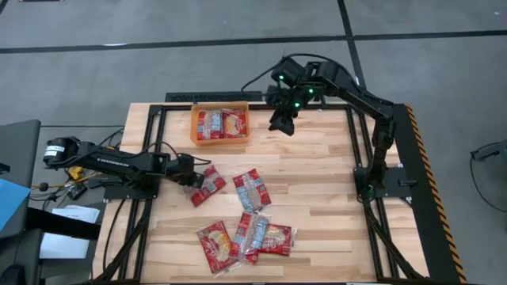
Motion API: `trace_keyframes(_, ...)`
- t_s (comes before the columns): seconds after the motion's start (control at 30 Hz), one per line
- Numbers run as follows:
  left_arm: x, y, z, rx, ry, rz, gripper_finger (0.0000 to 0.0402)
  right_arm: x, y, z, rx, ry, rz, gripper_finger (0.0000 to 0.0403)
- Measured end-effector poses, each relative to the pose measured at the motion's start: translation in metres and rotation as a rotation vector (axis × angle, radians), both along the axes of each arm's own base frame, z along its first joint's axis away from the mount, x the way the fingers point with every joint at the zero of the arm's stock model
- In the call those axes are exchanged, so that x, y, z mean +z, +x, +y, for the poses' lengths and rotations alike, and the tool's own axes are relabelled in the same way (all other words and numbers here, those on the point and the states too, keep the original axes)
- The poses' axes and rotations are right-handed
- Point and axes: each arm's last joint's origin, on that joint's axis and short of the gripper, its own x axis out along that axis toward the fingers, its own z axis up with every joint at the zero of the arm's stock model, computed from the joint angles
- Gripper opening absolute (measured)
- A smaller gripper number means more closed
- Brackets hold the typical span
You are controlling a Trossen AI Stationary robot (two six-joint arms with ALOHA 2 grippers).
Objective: Sort popcorn bags into baskets
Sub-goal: Put the popcorn bag into the orange bin
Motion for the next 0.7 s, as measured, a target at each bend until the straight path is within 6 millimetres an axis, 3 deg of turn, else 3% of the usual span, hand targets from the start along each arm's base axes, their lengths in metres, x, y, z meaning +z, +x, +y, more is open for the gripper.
trace_keyframes(0.17,0.016,0.015,0.004,0.123,0.046,-0.244,0.0000,0.002,-0.007,-0.001,-0.009,0.066,0.006,0.0180)
trace_keyframes(0.37,0.026,0.022,0.006,0.190,0.093,-0.350,0.0000,0.023,-0.026,-0.006,-0.077,0.056,-0.074,0.0182)
trace_keyframes(0.57,0.041,0.030,0.006,-0.005,0.217,-0.335,0.0010,0.053,-0.076,-0.001,-0.157,0.009,-0.116,0.0181)
trace_keyframes(0.7,0.057,0.038,0.006,-0.164,0.224,-0.331,0.0069,0.070,-0.108,0.014,-0.223,-0.055,-0.128,0.0181)
